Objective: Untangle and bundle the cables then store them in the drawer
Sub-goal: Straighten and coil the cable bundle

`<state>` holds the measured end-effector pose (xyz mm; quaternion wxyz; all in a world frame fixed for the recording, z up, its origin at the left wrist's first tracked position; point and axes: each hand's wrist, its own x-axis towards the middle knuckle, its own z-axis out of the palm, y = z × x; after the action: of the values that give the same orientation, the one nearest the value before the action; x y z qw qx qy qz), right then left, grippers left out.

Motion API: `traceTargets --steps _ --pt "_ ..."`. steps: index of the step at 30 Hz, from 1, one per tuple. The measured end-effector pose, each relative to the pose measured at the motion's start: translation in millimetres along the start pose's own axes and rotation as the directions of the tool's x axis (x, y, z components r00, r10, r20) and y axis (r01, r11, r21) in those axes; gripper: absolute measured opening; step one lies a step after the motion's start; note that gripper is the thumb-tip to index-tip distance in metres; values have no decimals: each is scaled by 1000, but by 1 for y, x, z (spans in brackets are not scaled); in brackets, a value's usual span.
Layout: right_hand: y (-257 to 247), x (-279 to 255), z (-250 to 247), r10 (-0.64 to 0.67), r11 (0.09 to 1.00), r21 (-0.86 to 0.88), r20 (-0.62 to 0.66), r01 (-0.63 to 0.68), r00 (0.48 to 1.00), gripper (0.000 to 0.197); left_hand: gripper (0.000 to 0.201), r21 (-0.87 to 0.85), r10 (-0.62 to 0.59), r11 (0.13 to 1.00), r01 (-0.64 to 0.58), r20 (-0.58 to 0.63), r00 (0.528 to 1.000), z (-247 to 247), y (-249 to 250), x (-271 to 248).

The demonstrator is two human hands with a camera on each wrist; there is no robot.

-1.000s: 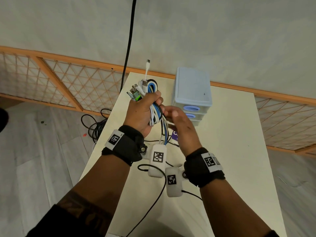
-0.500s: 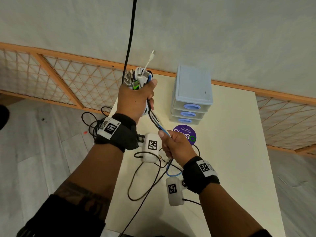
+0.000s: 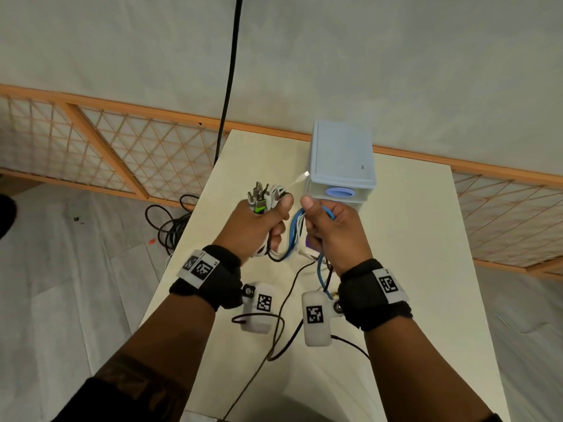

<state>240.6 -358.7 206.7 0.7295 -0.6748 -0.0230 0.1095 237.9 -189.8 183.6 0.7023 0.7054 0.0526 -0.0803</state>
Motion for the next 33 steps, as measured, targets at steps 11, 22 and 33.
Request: traceTargets --steps 11,22,33 --pt "-15 1 10 150 988 -50 72 -147 986 49 21 -164 83 986 -36 290 953 5 9 -13" --pt "3 -2 14 -49 897 -441 -161 -28 986 60 21 103 17 994 -27 94 995 14 7 -11" --pt "4 -2 14 63 997 56 -45 -60 997 76 42 -198 29 980 22 252 967 20 19 -22"
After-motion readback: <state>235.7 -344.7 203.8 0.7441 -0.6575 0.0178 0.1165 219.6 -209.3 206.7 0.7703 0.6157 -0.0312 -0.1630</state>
